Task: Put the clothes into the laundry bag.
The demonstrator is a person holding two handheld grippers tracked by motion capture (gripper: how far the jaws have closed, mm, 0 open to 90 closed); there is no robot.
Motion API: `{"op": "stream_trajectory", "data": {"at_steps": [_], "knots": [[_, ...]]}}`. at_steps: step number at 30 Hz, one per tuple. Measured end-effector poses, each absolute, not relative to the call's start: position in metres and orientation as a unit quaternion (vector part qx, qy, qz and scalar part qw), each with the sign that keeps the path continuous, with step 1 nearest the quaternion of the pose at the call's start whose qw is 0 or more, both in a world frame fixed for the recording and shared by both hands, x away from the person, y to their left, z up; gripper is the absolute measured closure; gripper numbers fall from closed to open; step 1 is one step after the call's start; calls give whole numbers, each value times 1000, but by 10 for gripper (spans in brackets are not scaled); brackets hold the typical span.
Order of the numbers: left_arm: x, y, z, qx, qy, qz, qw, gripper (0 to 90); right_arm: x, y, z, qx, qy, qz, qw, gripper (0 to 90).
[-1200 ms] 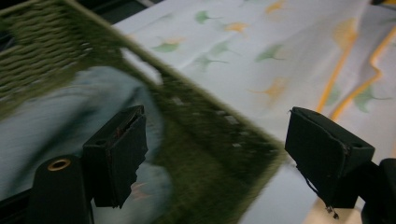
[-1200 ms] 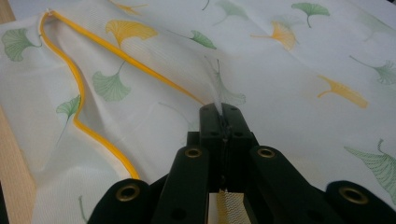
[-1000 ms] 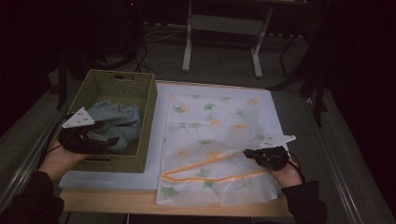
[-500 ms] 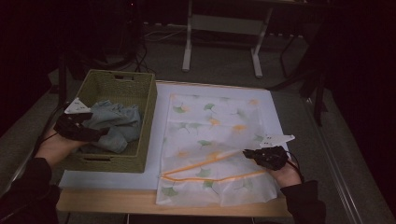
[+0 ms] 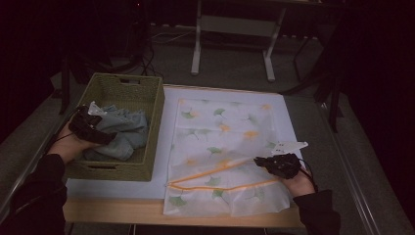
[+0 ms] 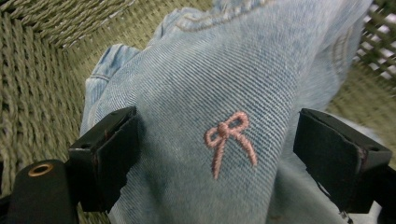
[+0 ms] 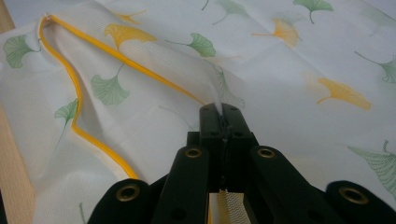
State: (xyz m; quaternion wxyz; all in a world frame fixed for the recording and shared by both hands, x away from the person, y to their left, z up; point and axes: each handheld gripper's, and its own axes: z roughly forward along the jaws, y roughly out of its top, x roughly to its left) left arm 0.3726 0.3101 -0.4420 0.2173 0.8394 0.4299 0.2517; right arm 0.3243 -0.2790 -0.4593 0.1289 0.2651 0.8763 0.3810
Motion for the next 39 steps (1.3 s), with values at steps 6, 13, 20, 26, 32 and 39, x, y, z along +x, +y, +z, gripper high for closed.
{"op": "stream_trajectory", "data": {"at_steps": [6, 13, 20, 26, 32, 39], "knots": [[384, 307, -455, 846, 442, 237, 183, 145, 324, -278, -457, 263, 878, 380, 128, 891], [394, 308, -466, 858, 449, 192, 162, 204, 325, -277, -459, 263, 879, 378, 126, 891], [398, 302, -478, 879, 434, 164, 111, 560, 327, -276, -462, 264, 879, 378, 121, 892], [397, 300, -471, 881, 435, 152, 112, 788, 327, -276, -462, 262, 879, 380, 120, 892], [390, 310, -456, 872, 441, 152, 148, 801, 326, -277, -462, 261, 878, 384, 122, 892], [386, 314, -446, 861, 452, 167, 165, 801, 325, -276, -459, 260, 877, 386, 122, 892]]}}
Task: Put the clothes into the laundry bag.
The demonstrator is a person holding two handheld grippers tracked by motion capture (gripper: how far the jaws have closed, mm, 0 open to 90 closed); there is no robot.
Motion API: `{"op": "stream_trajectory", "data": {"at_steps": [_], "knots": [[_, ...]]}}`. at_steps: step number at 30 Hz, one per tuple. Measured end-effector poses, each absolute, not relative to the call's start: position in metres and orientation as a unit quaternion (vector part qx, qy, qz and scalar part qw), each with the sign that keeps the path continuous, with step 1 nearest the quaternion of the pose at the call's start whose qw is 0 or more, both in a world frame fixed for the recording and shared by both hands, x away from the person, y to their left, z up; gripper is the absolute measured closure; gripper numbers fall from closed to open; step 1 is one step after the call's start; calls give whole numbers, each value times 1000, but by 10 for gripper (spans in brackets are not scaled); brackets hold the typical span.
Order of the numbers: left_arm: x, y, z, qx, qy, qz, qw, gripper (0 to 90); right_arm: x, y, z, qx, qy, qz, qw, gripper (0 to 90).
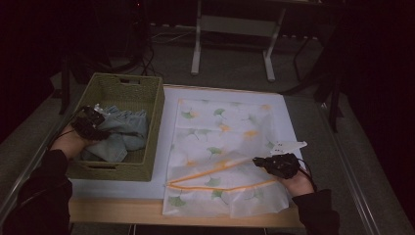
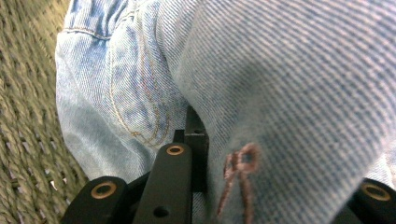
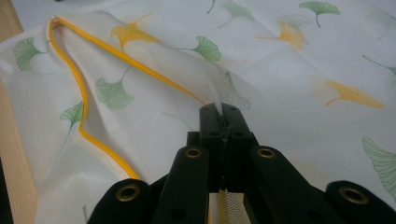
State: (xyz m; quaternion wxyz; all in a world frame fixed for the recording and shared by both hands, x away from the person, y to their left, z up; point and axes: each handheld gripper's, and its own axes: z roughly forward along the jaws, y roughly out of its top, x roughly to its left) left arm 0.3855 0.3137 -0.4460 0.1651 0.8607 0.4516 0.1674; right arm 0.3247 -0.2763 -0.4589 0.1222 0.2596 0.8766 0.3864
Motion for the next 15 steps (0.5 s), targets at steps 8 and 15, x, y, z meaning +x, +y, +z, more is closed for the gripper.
{"op": "stream_trajectory", "data": {"at_steps": [8, 15], "knots": [[399, 311, -460, 837, 502, 189, 106, 400, 324, -276, -459, 258, 877, 386, 121, 892], [411, 312, -480, 830, 536, 133, 74, 184, 326, -276, -461, 258, 880, 381, 117, 892]]}}
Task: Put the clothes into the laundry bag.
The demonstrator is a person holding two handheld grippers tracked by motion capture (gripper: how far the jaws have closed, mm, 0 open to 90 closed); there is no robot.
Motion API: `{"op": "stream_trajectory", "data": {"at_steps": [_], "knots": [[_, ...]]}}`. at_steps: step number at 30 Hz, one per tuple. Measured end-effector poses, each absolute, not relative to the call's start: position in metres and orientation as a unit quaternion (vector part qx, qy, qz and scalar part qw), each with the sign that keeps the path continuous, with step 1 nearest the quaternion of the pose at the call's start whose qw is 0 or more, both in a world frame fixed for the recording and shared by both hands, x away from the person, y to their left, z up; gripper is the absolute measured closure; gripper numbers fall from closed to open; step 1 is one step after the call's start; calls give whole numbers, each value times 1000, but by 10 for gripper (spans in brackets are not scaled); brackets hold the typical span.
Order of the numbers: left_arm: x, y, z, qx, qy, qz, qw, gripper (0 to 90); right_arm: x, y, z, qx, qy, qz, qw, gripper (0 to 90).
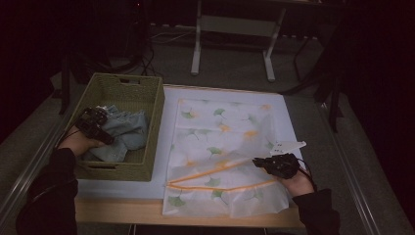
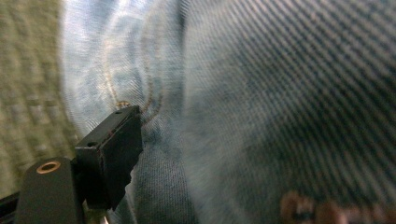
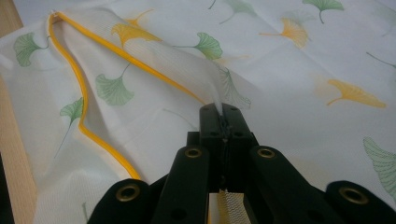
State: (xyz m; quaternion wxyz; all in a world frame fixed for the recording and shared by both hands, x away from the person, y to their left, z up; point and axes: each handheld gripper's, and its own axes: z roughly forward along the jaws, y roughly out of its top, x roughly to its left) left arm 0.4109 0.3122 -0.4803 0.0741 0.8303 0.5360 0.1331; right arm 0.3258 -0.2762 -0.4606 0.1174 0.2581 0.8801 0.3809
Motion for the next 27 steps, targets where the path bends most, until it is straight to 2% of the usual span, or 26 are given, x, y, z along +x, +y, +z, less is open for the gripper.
{"op": "stream_trajectory", "data": {"at_steps": [3, 4, 7, 8, 11, 13, 27], "knots": [[414, 314, -490, 825, 553, 101, 64, 203, 326, -276, -461, 258, 880, 381, 118, 891], [414, 312, -491, 831, 544, 93, 71, 288, 326, -276, -461, 258, 880, 381, 118, 892], [411, 309, -484, 839, 529, 102, 73, 640, 326, -277, -462, 257, 880, 382, 118, 892], [410, 310, -481, 839, 529, 105, 74, 715, 326, -277, -462, 258, 880, 381, 118, 891], [407, 311, -477, 839, 527, 105, 82, 751, 326, -277, -463, 258, 880, 382, 117, 891], [402, 315, -466, 837, 526, 107, 111, 757, 325, -277, -461, 258, 879, 384, 119, 892], [380, 321, -430, 826, 507, 134, 206, 763, 322, -275, -453, 252, 877, 390, 126, 892]]}}
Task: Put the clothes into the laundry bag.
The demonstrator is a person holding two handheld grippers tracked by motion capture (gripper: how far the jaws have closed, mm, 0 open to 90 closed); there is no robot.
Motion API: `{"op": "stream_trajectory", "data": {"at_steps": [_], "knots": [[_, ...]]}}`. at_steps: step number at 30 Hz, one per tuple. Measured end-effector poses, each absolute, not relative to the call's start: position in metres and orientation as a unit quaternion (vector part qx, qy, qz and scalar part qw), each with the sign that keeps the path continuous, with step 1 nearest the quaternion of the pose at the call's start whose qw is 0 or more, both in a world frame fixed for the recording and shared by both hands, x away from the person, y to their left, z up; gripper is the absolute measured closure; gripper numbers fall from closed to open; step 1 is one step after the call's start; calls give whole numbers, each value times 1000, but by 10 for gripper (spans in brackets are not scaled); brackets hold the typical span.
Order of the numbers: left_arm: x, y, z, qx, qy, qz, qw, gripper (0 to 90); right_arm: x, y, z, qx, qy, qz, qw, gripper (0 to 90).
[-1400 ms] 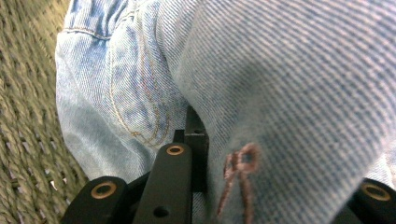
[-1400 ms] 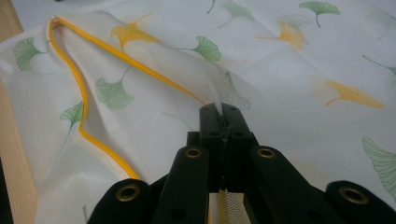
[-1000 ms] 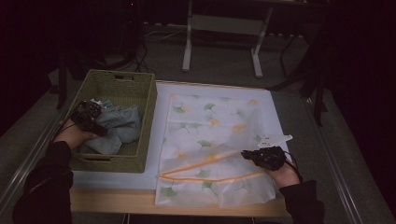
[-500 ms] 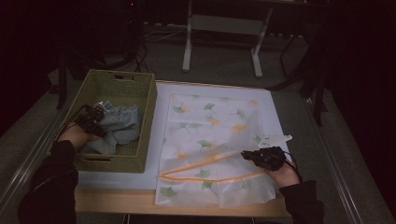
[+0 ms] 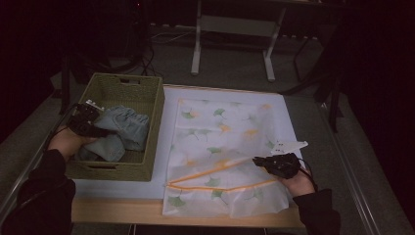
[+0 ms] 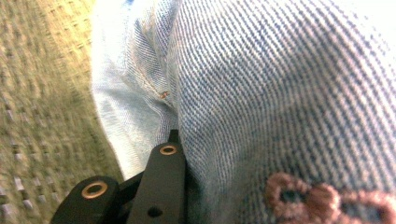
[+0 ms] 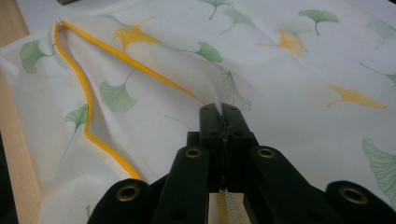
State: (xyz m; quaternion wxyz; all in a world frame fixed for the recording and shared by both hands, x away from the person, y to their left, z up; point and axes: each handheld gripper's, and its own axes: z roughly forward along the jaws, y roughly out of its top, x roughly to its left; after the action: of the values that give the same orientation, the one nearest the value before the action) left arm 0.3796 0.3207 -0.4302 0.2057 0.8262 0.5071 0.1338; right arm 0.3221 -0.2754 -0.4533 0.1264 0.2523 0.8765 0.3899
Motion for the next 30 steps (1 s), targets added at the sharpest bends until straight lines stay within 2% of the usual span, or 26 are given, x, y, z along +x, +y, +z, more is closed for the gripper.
{"op": "stream_trajectory", "data": {"at_steps": [14, 16, 20, 30], "knots": [[355, 338, -405, 793, 484, 139, 343, 762, 322, -279, -450, 253, 874, 394, 129, 892], [352, 339, -401, 795, 478, 142, 346, 762, 322, -279, -450, 253, 874, 395, 129, 892], [348, 340, -394, 786, 478, 166, 354, 763, 321, -279, -449, 252, 874, 394, 130, 892], [337, 339, -367, 748, 458, 213, 431, 762, 320, -279, -449, 253, 874, 396, 129, 892]]}}
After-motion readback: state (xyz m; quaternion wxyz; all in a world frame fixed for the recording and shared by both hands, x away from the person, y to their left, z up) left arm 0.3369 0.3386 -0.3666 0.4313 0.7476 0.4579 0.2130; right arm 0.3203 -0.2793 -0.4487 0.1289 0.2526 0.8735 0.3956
